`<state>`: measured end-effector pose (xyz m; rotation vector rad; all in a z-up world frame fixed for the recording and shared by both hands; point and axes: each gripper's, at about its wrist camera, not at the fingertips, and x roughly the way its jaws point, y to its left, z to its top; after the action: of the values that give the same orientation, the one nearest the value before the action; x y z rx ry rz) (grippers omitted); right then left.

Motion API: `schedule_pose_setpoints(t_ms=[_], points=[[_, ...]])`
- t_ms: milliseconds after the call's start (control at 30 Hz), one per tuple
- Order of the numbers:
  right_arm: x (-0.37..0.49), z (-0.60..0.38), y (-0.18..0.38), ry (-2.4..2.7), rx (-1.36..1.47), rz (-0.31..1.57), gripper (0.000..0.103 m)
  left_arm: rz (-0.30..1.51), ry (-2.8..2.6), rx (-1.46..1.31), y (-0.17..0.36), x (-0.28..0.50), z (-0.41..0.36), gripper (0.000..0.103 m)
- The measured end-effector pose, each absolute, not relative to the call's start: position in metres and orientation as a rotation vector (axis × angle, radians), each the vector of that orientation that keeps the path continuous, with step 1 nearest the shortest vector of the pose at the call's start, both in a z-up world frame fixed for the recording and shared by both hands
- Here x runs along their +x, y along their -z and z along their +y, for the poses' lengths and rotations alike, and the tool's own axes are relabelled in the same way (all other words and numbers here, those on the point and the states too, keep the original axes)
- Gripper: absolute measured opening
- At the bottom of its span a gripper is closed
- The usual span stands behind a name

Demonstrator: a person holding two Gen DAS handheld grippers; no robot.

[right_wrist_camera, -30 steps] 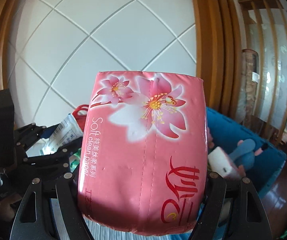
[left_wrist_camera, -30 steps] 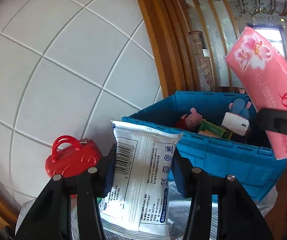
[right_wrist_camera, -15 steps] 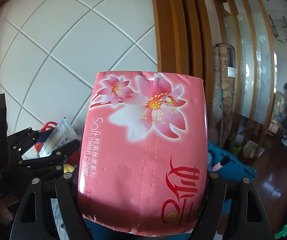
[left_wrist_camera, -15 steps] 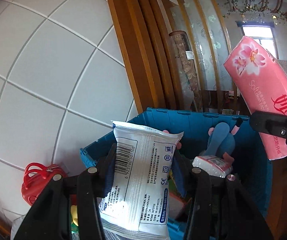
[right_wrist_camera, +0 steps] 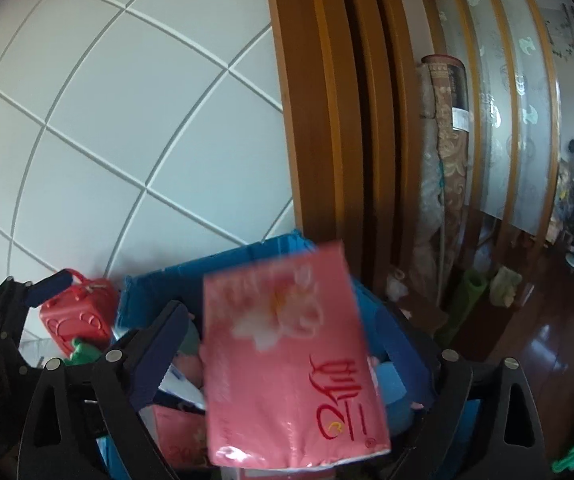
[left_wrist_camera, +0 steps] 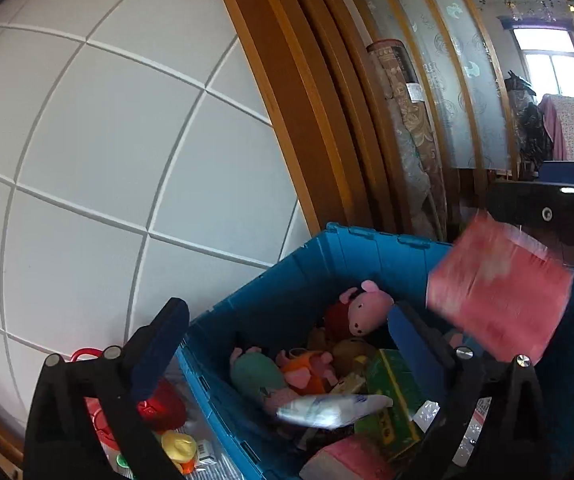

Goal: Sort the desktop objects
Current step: 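Open both grippers to drop the tissue pack and packet into the crate, then move both grippers back toward the blue feather duster and metal clip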

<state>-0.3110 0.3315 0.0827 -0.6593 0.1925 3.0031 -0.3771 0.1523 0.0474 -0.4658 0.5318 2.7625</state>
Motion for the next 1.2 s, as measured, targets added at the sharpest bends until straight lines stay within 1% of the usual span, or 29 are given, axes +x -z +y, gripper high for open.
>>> schedule_pose_setpoints(t_ms=[233,300,567,933,1200], points=[[-0.285,0.326,-0.104,-3.086,-0.529,0.189,0.1,0.467,-2.809,-0.454,-0.058,-0.366,0.138,0.102],[-0.272,0.32,-0.103,-3.099,-0.488,0.185,0.102,0.466,-2.821,-0.442,-0.06,-0.361,0.136,0.102],[-0.22,0.298,-0.087,-3.137,-0.385,0.189,0.103,0.429,-2.906,-0.397,-0.054,-0.322,0.108,0.102],[-0.196,0.26,-0.064,-3.184,-0.412,0.178,0.103,0.335,-3.043,-0.39,-0.035,-0.276,0.037,0.102],[-0.192,0.204,-0.058,-3.213,-0.446,0.149,0.103,0.324,-3.104,-0.402,-0.028,-0.259,-0.029,0.102]])
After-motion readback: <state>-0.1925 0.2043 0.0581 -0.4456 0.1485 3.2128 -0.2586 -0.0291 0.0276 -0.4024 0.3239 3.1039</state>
